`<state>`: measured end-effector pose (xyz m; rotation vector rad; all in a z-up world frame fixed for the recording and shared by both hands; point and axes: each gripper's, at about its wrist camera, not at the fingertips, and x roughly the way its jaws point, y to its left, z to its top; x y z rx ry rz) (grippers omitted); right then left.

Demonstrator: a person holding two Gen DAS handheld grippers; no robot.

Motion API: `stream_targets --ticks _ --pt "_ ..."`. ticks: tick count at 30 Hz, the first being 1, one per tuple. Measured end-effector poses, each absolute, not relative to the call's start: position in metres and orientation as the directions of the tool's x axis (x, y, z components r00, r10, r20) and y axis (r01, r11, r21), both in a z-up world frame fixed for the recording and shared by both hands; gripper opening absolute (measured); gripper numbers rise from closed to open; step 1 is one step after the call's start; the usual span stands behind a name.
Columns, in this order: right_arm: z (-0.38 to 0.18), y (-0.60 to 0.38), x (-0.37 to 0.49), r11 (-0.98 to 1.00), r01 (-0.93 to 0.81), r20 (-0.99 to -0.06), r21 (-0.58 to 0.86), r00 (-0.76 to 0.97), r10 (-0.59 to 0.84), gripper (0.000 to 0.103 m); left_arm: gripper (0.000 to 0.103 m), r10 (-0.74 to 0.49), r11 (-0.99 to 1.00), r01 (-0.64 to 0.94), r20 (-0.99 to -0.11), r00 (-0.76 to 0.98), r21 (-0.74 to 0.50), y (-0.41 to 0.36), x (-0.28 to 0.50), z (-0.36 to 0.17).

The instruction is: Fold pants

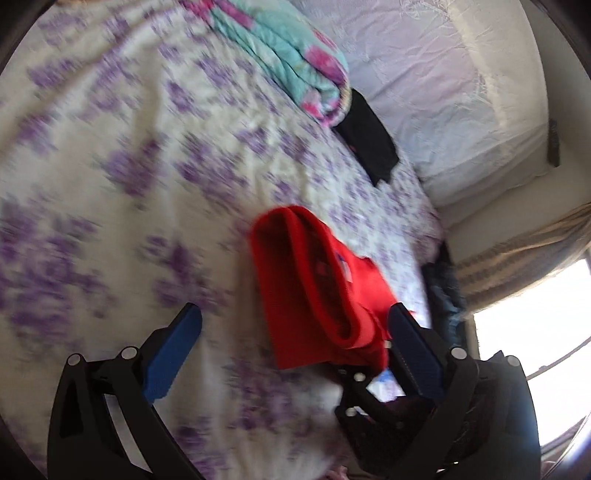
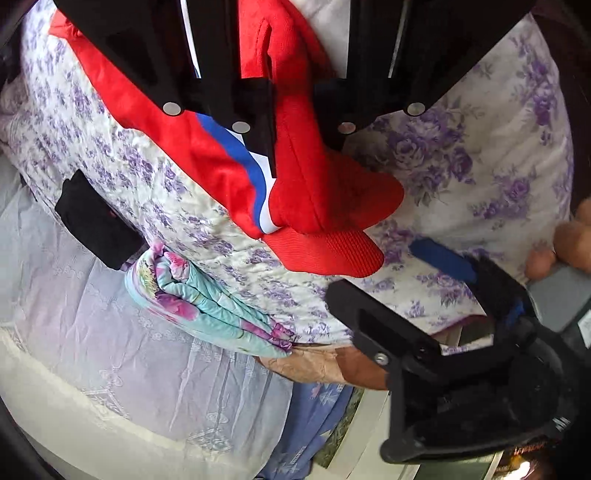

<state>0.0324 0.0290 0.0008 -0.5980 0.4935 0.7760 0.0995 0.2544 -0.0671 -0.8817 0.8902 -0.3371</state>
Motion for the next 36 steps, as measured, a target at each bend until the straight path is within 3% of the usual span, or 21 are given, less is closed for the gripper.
stream_targets --ticks 2,6,10,12,13,14,15,17,18,23,27,30,31,32,33,34,35,36 --pt "0.001 0.027 0.031 0.572 -0.76 -0.604 -0.308 0.621 0.5 0.014 0.099 -0.656 0.572 -0.069 -0.507 0.56 -0.817 0.244 0.111 -0.074" --pt "0.001 0.022 0.028 0.58 -0.755 -0.592 -0.304 0.627 0.507 0.014 0.099 -0.674 0.567 -0.077 -0.515 0.53 -0.82 0.229 0.128 -0.081" --pt "0.002 0.016 0.025 0.585 -0.754 -0.581 -0.298 0.63 0.515 0.014 0.097 -0.708 0.502 -0.052 -0.445 0.548 -0.863 0.225 0.134 -0.081" --pt "0.002 0.014 0.023 0.586 -0.747 -0.574 -0.314 0.641 0.51 0.014 0.085 -0.719 0.489 -0.046 -0.432 0.544 -0.871 0.224 0.135 -0.081" --pt "0.002 0.013 0.022 0.588 -0.739 -0.565 -0.329 0.653 0.504 0.015 0.072 -0.708 0.504 -0.055 -0.449 0.544 -0.862 0.224 0.136 -0.082" --pt "0.003 0.01 0.017 0.59 -0.73 -0.556 -0.344 0.665 0.499 0.018 0.057 -0.706 0.509 -0.058 -0.455 0.542 -0.859 0.225 0.136 -0.083" --pt "0.004 0.007 0.014 0.6 -0.711 -0.54 -0.366 0.688 0.486 0.02 0.053 -0.71 0.504 -0.06 -0.453 0.538 -0.862 0.227 0.137 -0.084" --pt "0.006 0.003 0.008 0.611 -0.676 -0.508 -0.413 0.727 0.462 0.056 0.045 -0.734 0.463 -0.067 -0.425 0.53 -0.884 0.231 0.136 -0.087" --pt "0.007 -0.001 0.001 0.605 -0.658 -0.471 -0.448 0.749 0.465 0.061 0.043 -0.73 0.466 -0.07 -0.428 0.532 -0.882 0.233 0.135 -0.086" --pt "-0.004 0.007 -0.025 0.484 -0.608 -0.392 -0.629 0.786 0.477 0.069 0.034 -0.721 0.481 -0.059 -0.433 0.54 -0.875 0.242 0.132 -0.072" --pt "-0.021 0.03 -0.033 0.365 -0.56 -0.367 -0.744 0.798 0.477 0.071 0.034 -0.719 0.512 -0.029 -0.447 0.532 -0.859 0.239 0.133 -0.056" --pt "-0.027 0.042 -0.03 0.377 -0.484 -0.296 -0.789 0.839 0.457 0.07 0.034 -0.719 0.524 -0.026 -0.458 0.522 -0.851 0.235 0.134 -0.052" --pt "-0.028 0.043 -0.027 0.386 -0.459 -0.277 -0.8 0.854 0.441 0.058 0.034 -0.726 0.516 -0.022 -0.451 0.519 -0.856 0.235 0.133 -0.051" --pt "-0.028 0.044 -0.021 0.401 -0.444 -0.272 -0.801 0.867 0.417 0.038 0.035 -0.733 0.508 -0.024 -0.446 0.514 -0.861 0.236 0.133 -0.051" --pt "-0.027 0.043 -0.017 0.413 -0.46 -0.287 -0.786 0.863 0.415 0.035 0.037 -0.734 0.502 -0.036 -0.448 0.511 -0.864 0.238 0.132 -0.052" --pt "-0.024 0.04 -0.014 0.429 -0.494 -0.317 -0.756 0.85 0.421 0.029 0.052 -0.734 0.494 -0.054 -0.449 0.509 -0.868 0.24 0.13 -0.053" --pt "-0.022 0.038 -0.013 0.439 -0.512 -0.332 -0.738 0.843 0.424 0.028 0.074 -0.733 0.492 -0.068 -0.455 0.507 -0.868 0.242 0.129 -0.054" --pt "-0.021 0.037 -0.012 0.449 -0.514 -0.331 -0.731 0.842 0.425 0.028 0.082 -0.723 0.499 -0.082 -0.466 0.51 -0.863 0.243 0.128 -0.054"
